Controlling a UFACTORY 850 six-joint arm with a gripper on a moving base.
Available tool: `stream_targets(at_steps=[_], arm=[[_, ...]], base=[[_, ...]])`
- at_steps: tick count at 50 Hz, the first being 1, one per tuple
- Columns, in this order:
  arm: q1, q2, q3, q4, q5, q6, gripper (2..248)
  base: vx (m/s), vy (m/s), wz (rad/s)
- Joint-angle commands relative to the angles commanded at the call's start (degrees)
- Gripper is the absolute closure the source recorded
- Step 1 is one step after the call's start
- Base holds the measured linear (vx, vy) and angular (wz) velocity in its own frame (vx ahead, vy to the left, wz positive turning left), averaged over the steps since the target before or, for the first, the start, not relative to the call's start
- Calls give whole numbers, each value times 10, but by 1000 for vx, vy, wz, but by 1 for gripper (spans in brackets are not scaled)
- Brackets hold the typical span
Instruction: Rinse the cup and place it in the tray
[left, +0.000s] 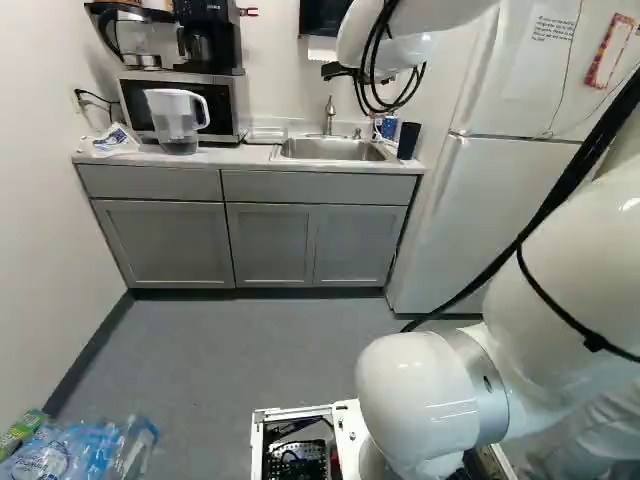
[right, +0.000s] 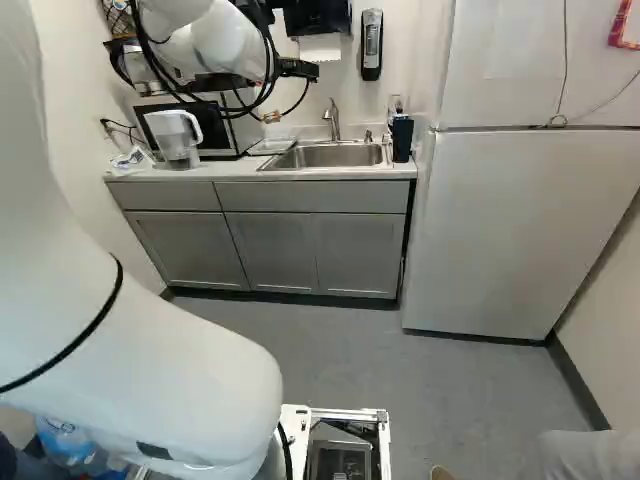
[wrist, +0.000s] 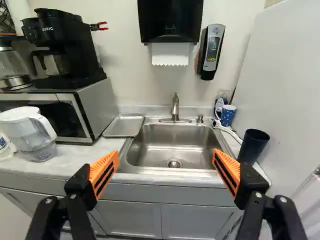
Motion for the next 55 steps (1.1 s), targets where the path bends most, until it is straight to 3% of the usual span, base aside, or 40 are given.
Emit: stream_targets(at_steps=[55], arm=[[0, 0, 0, 0, 0, 0, 3]], base=[[61, 2, 12]])
